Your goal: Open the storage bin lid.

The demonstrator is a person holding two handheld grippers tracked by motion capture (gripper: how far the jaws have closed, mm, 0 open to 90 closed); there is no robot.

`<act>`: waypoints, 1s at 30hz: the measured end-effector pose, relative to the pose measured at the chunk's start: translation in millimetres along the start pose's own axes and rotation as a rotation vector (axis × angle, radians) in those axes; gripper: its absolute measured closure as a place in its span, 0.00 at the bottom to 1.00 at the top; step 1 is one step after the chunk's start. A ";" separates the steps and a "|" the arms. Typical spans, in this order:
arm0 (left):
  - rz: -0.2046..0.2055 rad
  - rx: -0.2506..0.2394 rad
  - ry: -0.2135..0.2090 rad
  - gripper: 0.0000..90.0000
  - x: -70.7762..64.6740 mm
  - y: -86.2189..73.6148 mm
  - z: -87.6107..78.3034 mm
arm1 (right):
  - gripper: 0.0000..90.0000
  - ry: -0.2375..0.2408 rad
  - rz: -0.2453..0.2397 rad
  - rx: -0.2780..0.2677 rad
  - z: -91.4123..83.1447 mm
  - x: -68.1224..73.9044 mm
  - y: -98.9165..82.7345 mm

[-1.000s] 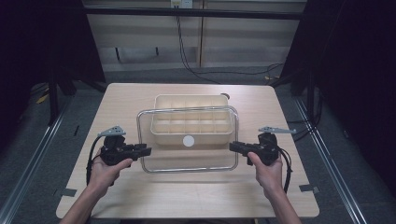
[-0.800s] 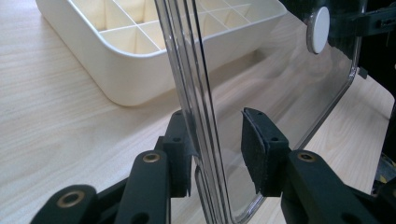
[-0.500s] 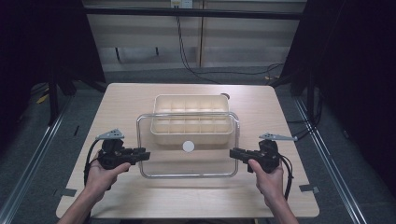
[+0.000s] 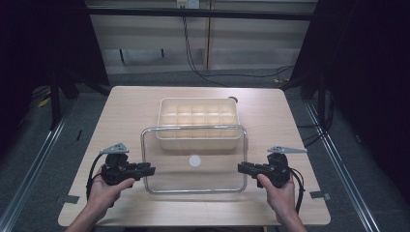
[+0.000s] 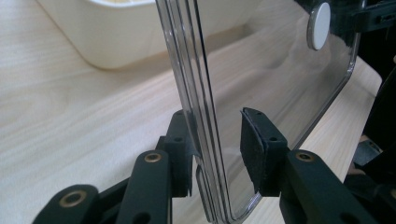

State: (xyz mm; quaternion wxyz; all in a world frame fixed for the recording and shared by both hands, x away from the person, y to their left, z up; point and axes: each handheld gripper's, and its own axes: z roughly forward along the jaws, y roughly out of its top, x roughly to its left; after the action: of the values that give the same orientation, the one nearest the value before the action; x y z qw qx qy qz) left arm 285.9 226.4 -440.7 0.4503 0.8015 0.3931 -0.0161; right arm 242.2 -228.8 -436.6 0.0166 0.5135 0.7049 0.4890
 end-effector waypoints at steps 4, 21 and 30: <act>0.007 0.017 -0.007 0.72 -0.8 -6.7 -0.9 | 0.81 0.005 0.005 0.019 0.5 1.0 -7.9; -0.011 0.065 -0.013 0.71 6.1 -15.7 19.5 | 0.81 -0.007 0.039 0.068 9.2 -13.2 -23.6; 0.001 0.078 0.017 0.67 2.5 -17.9 23.0 | 0.78 -0.052 0.031 0.104 17.7 -17.4 -26.4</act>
State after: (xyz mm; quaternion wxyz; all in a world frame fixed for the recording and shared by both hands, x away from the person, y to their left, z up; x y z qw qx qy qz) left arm 283.7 216.1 -468.0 0.4155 0.8187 0.3956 -0.0242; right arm 241.1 -229.6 -472.9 0.0007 0.5370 0.7206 0.4386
